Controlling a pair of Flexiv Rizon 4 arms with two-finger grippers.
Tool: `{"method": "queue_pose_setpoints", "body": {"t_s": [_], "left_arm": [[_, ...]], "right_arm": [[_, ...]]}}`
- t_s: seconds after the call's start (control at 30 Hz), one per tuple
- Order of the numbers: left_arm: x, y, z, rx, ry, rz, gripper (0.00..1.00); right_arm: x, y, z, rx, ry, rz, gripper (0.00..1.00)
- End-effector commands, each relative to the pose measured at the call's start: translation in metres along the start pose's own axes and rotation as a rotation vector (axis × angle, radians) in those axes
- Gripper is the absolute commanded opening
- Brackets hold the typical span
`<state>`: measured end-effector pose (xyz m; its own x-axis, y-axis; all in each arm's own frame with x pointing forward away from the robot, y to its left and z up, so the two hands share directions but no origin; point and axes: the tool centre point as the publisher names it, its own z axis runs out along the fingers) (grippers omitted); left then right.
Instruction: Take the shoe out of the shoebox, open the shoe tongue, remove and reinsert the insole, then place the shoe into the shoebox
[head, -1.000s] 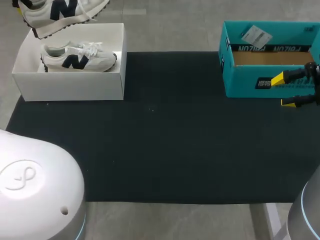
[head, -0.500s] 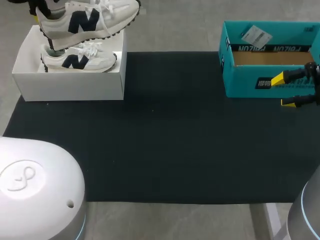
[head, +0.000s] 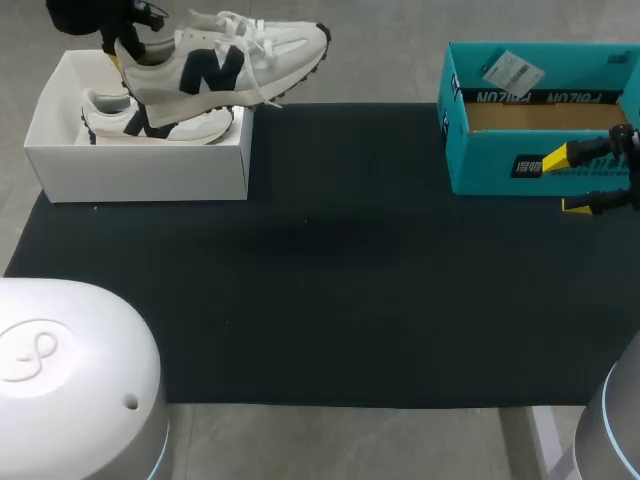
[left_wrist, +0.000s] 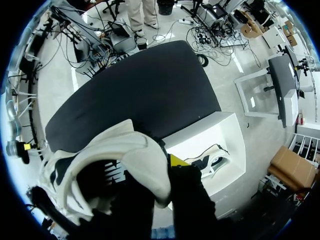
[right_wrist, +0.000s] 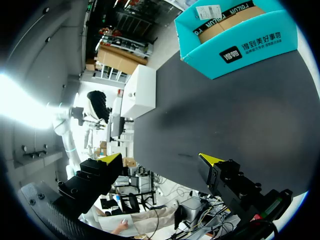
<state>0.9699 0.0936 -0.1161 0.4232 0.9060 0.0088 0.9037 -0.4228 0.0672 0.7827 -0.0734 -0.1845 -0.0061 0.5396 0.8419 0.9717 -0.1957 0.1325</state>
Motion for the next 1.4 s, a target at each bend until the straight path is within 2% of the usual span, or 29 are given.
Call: {"method": "queue_pose_setpoints", "body": {"t_s": [0.03, 0.4, 0.77, 1.0, 1.4], "left_arm": [[-0.019, 0.002, -0.002, -0.020, -0.017, 0.012, 0.00], [-0.082, 0.001, -0.016, 0.000, -0.019, 0.104, 0.00], [-0.139, -0.006, -0.007, 0.011, -0.062, 0.132, 0.00], [-0.170, -0.014, 0.001, 0.020, -0.074, 0.163, 0.00], [-0.210, -0.020, 0.009, 0.031, -0.048, 0.177, 0.00]], "right_arm": [[0.000, -0.001, 0.000, 0.000, -0.002, 0.001, 1.00], [0.000, -0.001, 0.000, 0.000, -0.002, 0.001, 1.00], [0.000, -0.001, 0.000, 0.000, -0.002, 0.001, 1.00], [0.000, -0.001, 0.000, 0.000, -0.002, 0.001, 1.00], [0.000, -0.001, 0.000, 0.000, -0.002, 0.001, 1.00]]}}
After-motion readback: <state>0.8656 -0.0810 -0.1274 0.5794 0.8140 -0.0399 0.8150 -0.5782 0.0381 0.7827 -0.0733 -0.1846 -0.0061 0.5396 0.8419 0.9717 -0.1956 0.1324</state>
